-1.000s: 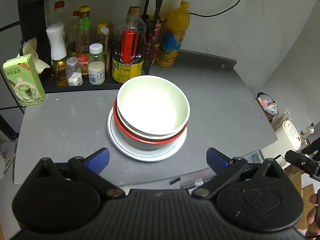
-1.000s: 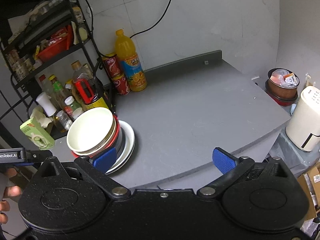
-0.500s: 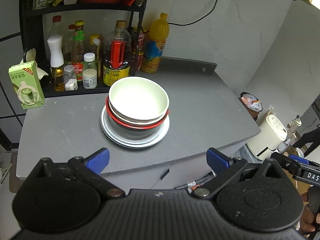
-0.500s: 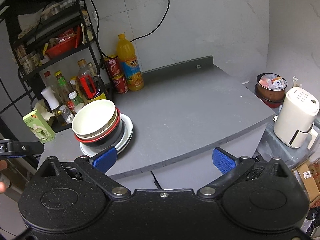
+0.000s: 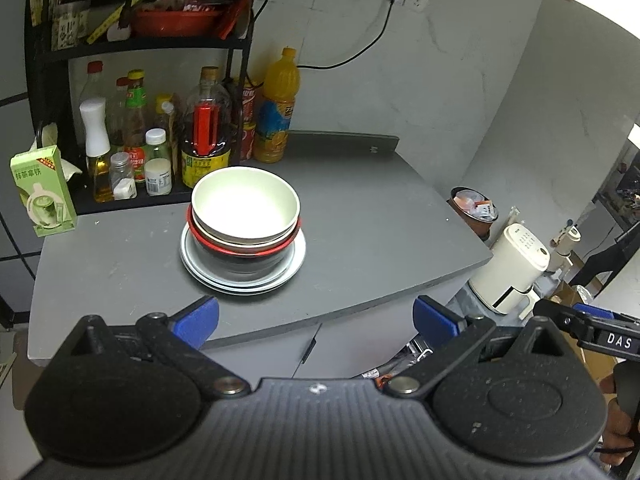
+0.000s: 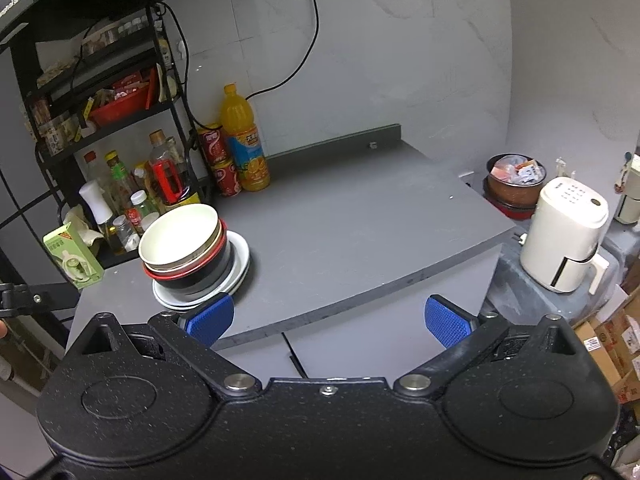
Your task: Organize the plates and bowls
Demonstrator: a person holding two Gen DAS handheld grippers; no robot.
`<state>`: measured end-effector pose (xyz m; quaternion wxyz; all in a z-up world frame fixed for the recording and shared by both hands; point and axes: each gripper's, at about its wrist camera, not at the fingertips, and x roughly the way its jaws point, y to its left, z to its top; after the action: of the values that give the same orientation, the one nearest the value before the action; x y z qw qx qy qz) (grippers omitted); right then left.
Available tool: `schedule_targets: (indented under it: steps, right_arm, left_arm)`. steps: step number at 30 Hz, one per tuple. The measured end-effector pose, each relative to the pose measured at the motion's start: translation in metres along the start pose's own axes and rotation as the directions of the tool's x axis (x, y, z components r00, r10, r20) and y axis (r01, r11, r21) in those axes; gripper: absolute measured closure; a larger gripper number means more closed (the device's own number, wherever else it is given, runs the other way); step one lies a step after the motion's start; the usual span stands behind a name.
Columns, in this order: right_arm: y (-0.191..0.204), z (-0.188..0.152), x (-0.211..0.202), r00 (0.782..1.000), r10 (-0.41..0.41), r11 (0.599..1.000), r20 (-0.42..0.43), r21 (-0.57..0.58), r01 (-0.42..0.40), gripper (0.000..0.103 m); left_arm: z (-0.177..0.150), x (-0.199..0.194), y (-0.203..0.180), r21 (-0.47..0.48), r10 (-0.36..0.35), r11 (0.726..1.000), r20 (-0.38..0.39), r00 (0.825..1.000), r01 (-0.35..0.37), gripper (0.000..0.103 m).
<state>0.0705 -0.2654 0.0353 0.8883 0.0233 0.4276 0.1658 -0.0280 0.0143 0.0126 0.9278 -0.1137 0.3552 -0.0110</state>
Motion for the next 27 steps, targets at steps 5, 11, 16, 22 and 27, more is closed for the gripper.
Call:
schedule_targets:
  steps: [5,11,16,22,27]
  right_arm:
    - [0.003,-0.005,-0.010,1.000,-0.003,1.000,0.012,-0.012,0.003,0.000]
    - [0.007,-0.010,-0.015,1.000,0.016,1.000,0.010,-0.011,-0.015,0.000]
    - [0.013,-0.012,-0.018,0.999,0.032,0.999,0.007,-0.021,-0.032,0.000]
    - [0.016,-0.012,-0.019,0.999,0.038,0.999,0.005,-0.025,-0.038,0.000]
    - [0.018,-0.011,-0.018,0.999,0.043,0.999,0.008,-0.031,-0.042,0.000]
  left_arm:
    - [-0.006,-0.007,0.000,0.011,0.002,1.000,0.003,1.000,-0.002,0.001]
    - [-0.008,-0.012,0.006,-0.012,0.034,0.999,0.003,0.999,-0.034,0.001]
    - [-0.008,-0.015,0.010,-0.016,0.034,0.999,0.003,0.999,-0.034,0.001]
    - [-0.009,-0.018,0.010,-0.013,0.037,0.999,0.006,0.999,-0.036,0.001]
    - [-0.010,-0.018,0.009,-0.012,0.036,0.999,0.006,0.999,-0.036,0.001]
